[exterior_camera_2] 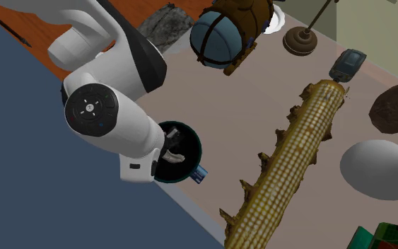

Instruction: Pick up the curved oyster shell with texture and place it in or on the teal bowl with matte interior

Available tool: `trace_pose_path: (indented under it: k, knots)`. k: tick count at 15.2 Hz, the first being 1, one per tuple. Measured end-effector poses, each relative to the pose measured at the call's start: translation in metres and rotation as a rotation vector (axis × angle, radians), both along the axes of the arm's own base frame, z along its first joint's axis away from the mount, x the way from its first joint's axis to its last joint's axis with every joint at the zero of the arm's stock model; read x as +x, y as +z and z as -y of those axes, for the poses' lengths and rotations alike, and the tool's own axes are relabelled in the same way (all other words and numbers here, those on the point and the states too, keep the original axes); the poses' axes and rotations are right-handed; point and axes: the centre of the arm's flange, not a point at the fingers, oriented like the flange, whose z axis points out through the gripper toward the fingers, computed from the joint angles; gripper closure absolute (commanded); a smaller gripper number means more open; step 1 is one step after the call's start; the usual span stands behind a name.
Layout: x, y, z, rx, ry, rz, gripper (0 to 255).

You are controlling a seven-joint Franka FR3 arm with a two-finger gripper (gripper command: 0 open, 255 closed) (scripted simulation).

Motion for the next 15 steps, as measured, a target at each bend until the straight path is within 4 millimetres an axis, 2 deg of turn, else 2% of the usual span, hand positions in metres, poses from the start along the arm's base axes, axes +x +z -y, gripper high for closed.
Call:
trace_pose_path:
  k: [4,6,8,10,15]
  knots:
    - [0.0,0.0,0.0,0.0,0.0,0.0,0]
    - [-0.001,0.014,0.001,0.0,0.0,0.0,0]
    - [-0.004,0.036,0.002,0.0,0.0,0.001,0]
    - [-0.005,0.046,0.003,0.0,0.0,0.0,0]
    - [-0.005,0.049,0.003,0.0,0.0,0.0,0]
